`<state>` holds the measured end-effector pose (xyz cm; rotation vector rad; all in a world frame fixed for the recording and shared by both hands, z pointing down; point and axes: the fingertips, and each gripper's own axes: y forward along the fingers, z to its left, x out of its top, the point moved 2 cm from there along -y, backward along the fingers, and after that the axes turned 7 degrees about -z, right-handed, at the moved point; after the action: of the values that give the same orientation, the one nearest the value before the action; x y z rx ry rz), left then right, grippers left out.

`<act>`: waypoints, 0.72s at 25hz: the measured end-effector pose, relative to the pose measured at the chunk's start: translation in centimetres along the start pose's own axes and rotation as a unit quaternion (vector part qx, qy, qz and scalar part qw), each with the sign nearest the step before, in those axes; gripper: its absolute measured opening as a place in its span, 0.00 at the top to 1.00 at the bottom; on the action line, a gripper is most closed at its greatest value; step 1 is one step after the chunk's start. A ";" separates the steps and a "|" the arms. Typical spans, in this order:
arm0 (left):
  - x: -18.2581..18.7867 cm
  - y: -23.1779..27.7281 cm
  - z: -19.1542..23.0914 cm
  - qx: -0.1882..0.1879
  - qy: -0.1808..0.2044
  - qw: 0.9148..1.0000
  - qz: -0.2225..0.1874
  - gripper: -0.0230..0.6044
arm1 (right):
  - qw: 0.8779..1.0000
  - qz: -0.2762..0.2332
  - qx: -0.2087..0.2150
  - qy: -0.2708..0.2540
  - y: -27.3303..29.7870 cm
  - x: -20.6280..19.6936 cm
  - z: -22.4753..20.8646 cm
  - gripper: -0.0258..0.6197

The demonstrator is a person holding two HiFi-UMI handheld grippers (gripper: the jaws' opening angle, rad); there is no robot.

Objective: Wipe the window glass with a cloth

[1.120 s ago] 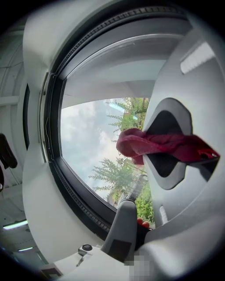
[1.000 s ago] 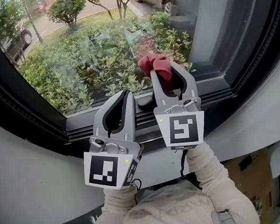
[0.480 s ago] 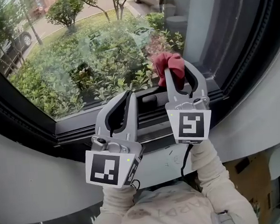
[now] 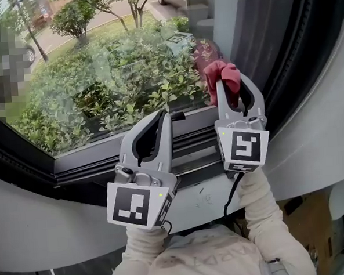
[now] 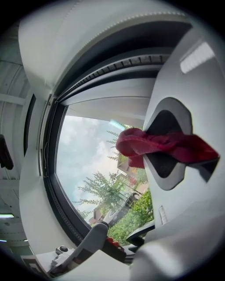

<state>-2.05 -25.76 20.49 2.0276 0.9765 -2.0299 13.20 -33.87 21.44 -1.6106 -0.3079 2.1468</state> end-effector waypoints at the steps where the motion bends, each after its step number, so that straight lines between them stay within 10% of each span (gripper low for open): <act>1: -0.1 0.3 -0.4 -0.002 0.000 1.000 0.001 0.96 | 1.000 0.003 -0.006 0.003 -0.1 -0.4 -0.9 0.76; 11: -0.1 0.5 -1.5 0.005 0.008 1.000 0.004 0.96 | 0.999 0.011 -0.023 0.038 -0.3 -1.5 -3.7 0.77; 18: 0.9 -0.7 -1.3 0.009 0.010 1.000 0.000 0.96 | 0.989 0.010 0.049 0.136 -1.4 0.5 -1.0 0.77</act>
<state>-1.37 -24.28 20.03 2.0595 0.9645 -2.0291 14.37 -32.53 21.31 -1.8279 -0.0986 1.8927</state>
